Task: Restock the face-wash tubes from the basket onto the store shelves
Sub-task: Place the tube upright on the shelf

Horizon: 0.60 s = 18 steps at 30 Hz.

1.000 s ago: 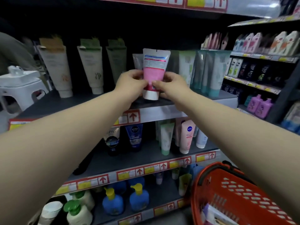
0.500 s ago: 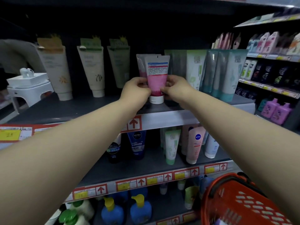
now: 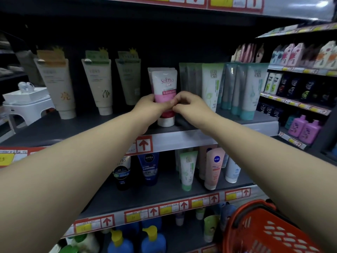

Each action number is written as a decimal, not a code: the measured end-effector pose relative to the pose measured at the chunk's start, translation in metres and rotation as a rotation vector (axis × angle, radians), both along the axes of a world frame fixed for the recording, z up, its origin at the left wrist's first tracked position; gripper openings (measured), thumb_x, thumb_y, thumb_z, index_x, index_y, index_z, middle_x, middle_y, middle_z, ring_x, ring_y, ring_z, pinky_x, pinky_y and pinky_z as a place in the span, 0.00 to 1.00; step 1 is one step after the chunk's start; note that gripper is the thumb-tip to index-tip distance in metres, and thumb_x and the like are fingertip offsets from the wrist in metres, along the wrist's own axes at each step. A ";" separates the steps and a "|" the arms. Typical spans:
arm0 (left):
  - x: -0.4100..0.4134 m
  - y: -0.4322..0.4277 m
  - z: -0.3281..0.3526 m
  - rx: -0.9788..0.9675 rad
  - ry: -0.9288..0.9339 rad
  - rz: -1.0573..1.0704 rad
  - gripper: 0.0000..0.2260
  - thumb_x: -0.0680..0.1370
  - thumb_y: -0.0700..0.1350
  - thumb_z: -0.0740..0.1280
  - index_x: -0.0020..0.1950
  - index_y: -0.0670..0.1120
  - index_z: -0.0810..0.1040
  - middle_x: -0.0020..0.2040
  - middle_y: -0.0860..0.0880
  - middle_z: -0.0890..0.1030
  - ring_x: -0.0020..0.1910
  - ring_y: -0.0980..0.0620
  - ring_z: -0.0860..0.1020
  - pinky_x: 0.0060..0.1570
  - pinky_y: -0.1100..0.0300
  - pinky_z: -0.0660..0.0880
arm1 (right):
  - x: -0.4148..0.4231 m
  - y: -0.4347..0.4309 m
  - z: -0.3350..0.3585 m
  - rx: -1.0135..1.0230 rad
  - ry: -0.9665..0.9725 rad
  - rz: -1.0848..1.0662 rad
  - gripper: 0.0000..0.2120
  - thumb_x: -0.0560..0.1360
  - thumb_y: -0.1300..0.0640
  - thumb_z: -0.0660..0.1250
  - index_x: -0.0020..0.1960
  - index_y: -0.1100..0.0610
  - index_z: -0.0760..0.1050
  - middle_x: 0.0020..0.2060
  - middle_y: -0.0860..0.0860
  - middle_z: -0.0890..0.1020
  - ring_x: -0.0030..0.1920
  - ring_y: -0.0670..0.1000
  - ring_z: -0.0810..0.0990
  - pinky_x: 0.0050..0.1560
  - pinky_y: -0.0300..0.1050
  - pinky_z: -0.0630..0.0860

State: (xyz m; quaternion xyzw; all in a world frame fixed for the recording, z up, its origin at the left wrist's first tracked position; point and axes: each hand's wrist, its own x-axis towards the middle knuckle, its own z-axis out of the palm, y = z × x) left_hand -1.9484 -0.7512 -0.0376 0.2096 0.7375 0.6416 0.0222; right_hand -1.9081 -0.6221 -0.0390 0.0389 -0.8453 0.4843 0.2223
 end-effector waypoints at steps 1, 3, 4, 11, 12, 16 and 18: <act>-0.003 0.000 0.000 0.010 -0.008 0.005 0.16 0.74 0.44 0.71 0.61 0.43 0.77 0.52 0.46 0.82 0.49 0.51 0.81 0.46 0.64 0.76 | -0.001 0.001 0.000 0.007 -0.023 0.007 0.07 0.73 0.66 0.65 0.42 0.55 0.72 0.37 0.48 0.76 0.36 0.44 0.73 0.37 0.32 0.71; -0.006 0.000 0.001 0.000 -0.015 0.015 0.16 0.75 0.41 0.70 0.63 0.43 0.75 0.54 0.46 0.82 0.50 0.51 0.80 0.44 0.66 0.76 | -0.003 0.002 -0.002 0.058 -0.056 -0.043 0.06 0.73 0.63 0.67 0.46 0.56 0.71 0.37 0.47 0.76 0.36 0.45 0.73 0.36 0.35 0.71; -0.008 -0.001 0.001 -0.019 -0.004 0.034 0.16 0.75 0.39 0.70 0.63 0.42 0.74 0.53 0.46 0.81 0.49 0.51 0.80 0.40 0.67 0.75 | -0.005 0.003 -0.003 0.074 -0.049 -0.079 0.09 0.73 0.62 0.69 0.48 0.56 0.70 0.39 0.48 0.76 0.38 0.46 0.74 0.38 0.37 0.72; -0.015 0.005 0.000 -0.148 0.097 0.208 0.16 0.72 0.37 0.72 0.59 0.39 0.76 0.49 0.45 0.80 0.41 0.54 0.77 0.34 0.68 0.71 | -0.020 0.007 -0.004 0.038 -0.040 -0.186 0.20 0.70 0.62 0.73 0.57 0.61 0.68 0.46 0.53 0.78 0.47 0.51 0.78 0.46 0.42 0.76; -0.013 0.005 0.001 -0.168 0.108 0.219 0.16 0.72 0.38 0.72 0.59 0.40 0.77 0.49 0.45 0.80 0.43 0.52 0.78 0.38 0.66 0.73 | -0.022 0.007 -0.004 0.043 -0.038 -0.199 0.20 0.70 0.62 0.73 0.56 0.60 0.68 0.47 0.54 0.78 0.49 0.52 0.79 0.49 0.45 0.77; -0.012 0.001 -0.001 -0.266 0.117 0.235 0.15 0.72 0.38 0.73 0.58 0.42 0.78 0.50 0.44 0.82 0.49 0.47 0.80 0.50 0.56 0.76 | -0.026 0.007 -0.005 0.044 -0.048 -0.206 0.19 0.70 0.63 0.73 0.56 0.60 0.69 0.47 0.53 0.79 0.50 0.53 0.80 0.54 0.48 0.77; -0.008 -0.002 -0.001 -0.298 0.130 0.238 0.16 0.72 0.38 0.73 0.59 0.41 0.78 0.49 0.45 0.82 0.50 0.47 0.80 0.52 0.56 0.76 | -0.027 0.007 -0.005 0.063 -0.050 -0.196 0.18 0.70 0.63 0.72 0.57 0.61 0.70 0.45 0.52 0.79 0.50 0.53 0.79 0.55 0.48 0.77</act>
